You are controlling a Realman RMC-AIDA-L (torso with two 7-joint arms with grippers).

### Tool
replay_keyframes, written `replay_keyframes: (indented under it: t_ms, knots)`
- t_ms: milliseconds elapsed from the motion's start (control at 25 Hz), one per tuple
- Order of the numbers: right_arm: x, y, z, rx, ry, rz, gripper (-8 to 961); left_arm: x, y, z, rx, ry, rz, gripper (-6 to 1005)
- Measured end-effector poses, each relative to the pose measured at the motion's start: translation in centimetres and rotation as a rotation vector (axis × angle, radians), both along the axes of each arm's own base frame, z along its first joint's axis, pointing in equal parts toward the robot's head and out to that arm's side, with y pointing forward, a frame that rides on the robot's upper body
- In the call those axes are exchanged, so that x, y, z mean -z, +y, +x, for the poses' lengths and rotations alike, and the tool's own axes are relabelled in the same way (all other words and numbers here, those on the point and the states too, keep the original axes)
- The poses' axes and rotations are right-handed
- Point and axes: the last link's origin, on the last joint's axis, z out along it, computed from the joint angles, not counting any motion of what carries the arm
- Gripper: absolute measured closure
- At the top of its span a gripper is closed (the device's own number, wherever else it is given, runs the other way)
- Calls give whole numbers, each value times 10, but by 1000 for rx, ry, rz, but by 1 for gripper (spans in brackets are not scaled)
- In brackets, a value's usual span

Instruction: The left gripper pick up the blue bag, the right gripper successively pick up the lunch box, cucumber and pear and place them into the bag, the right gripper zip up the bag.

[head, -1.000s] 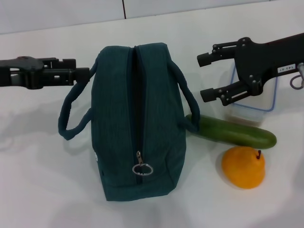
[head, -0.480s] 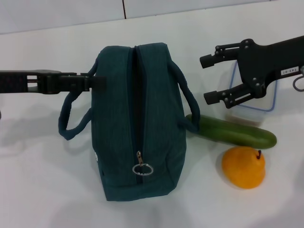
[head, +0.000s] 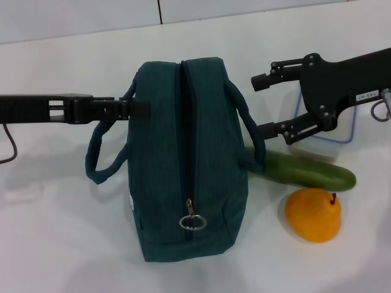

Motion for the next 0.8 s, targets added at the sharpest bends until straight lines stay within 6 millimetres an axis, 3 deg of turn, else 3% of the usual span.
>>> replay_keyframes:
  t_ms: [800]
  knots:
    - [1, -1, 2, 15, 7, -6, 83, 13, 3, -1, -7, 19, -12, 181]
